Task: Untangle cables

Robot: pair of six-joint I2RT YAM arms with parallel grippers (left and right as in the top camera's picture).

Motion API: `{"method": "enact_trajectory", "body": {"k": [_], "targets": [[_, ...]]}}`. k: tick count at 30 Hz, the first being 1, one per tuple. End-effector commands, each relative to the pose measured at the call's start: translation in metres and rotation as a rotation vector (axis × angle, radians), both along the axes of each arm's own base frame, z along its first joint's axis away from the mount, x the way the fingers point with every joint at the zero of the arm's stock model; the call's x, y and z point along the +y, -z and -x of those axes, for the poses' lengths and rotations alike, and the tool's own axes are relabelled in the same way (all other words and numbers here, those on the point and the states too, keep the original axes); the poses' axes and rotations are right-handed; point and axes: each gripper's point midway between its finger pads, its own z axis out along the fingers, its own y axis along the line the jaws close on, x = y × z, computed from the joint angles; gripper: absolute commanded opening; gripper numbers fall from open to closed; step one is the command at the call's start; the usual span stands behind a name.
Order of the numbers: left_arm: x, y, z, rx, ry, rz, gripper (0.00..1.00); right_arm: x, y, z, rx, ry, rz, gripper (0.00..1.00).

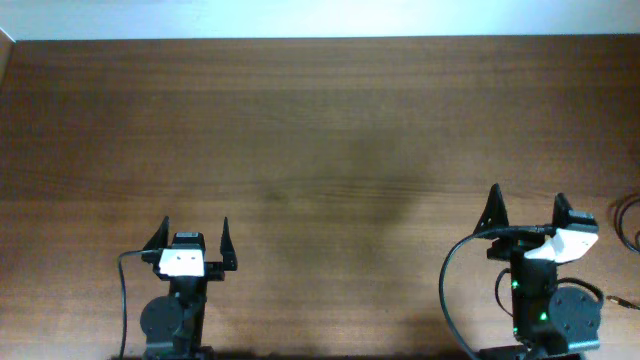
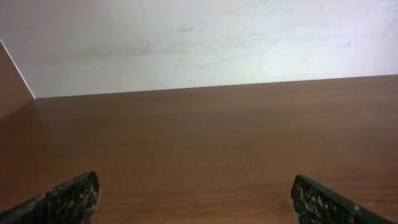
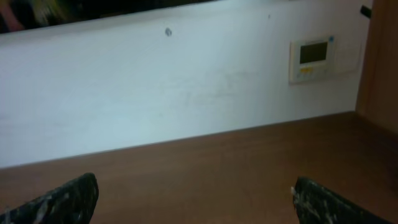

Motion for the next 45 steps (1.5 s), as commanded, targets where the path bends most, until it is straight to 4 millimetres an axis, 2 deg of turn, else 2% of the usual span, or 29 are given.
{"method": "enact_trajectory", "body": {"k": [1,5,8,12,19,22,31,33,45], "targets": [[-0.001,0.002,0.000,0.005,0.010,-0.015,0.99,-0.006,0.010,0.010,-0.047,0.020,-0.023,0.99],[-0.001,0.002,0.000,0.005,0.010,-0.015,0.99,-0.007,0.023,0.017,-0.088,0.022,-0.026,0.99],[-0.001,0.002,0.000,0.005,0.010,-0.015,0.99,-0.007,0.036,0.014,-0.075,0.022,-0.025,0.99],[-0.001,0.002,0.000,0.005,0.010,-0.015,0.99,-0.007,0.039,0.008,-0.198,0.024,-0.035,0.99],[-0.001,0.002,0.000,0.005,0.010,-0.015,0.99,-0.026,0.040,0.010,-0.186,0.107,0.045,0.99],[-0.001,0.002,0.000,0.005,0.010,-0.015,0.99,-0.017,0.046,0.007,-0.145,0.065,0.153,0.99],[-0.001,0.002,0.000,0.005,0.010,-0.015,0.99,0.009,0.099,0.001,0.062,-0.101,0.182,0.99],[-0.001,0.002,0.000,0.005,0.010,-0.015,0.99,0.009,0.111,0.001,0.108,-0.105,0.178,0.99],[-0.001,0.002,0.000,0.005,0.010,-0.015,0.99,0.010,0.111,0.001,0.108,-0.112,0.175,0.99]]}}
